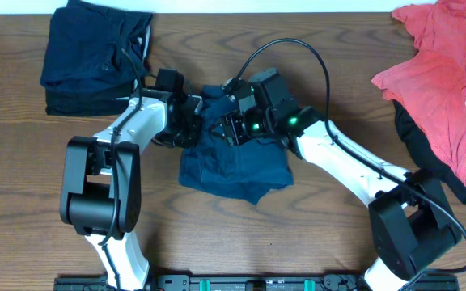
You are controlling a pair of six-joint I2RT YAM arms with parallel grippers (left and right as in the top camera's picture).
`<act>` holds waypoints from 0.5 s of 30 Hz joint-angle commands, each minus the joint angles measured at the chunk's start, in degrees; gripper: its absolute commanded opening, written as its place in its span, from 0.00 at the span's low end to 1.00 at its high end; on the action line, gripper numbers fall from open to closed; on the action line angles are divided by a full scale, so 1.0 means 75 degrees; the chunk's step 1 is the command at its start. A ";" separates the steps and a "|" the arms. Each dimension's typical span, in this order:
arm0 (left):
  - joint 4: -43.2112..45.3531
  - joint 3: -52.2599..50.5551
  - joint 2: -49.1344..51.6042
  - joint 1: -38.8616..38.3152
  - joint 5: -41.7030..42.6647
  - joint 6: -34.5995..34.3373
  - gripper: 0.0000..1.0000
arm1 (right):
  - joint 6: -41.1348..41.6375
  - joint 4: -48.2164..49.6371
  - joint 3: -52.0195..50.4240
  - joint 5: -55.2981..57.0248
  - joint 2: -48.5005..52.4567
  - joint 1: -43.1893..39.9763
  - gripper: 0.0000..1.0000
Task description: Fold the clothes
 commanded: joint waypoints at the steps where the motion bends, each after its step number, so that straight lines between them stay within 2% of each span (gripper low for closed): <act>1: -0.0318 0.0096 -0.0391 0.0335 -0.0245 -0.0117 0.06 | -0.0210 -0.0274 0.0283 -0.0117 -0.0408 -0.0402 0.47; 3: -0.0519 0.0108 -0.0769 0.0495 -0.0245 -0.0117 0.08 | -0.0315 -0.0577 0.0350 -0.0017 -0.0493 -0.0627 0.47; 8: -0.0842 0.0108 -0.1676 0.0699 -0.0239 -0.0119 0.52 | -0.0676 -0.1142 0.0379 0.0064 -0.0629 -0.1239 0.48; 11: -0.0874 0.0108 -0.2008 0.0697 -0.0236 -0.0251 0.73 | -0.0740 -0.1279 0.0379 0.0064 -0.0629 -0.1492 0.49; 15: -0.1055 0.0105 -0.2101 0.0697 0.0108 -0.0493 0.78 | -0.0866 -0.1469 0.0379 0.0096 -0.0629 -0.1737 0.49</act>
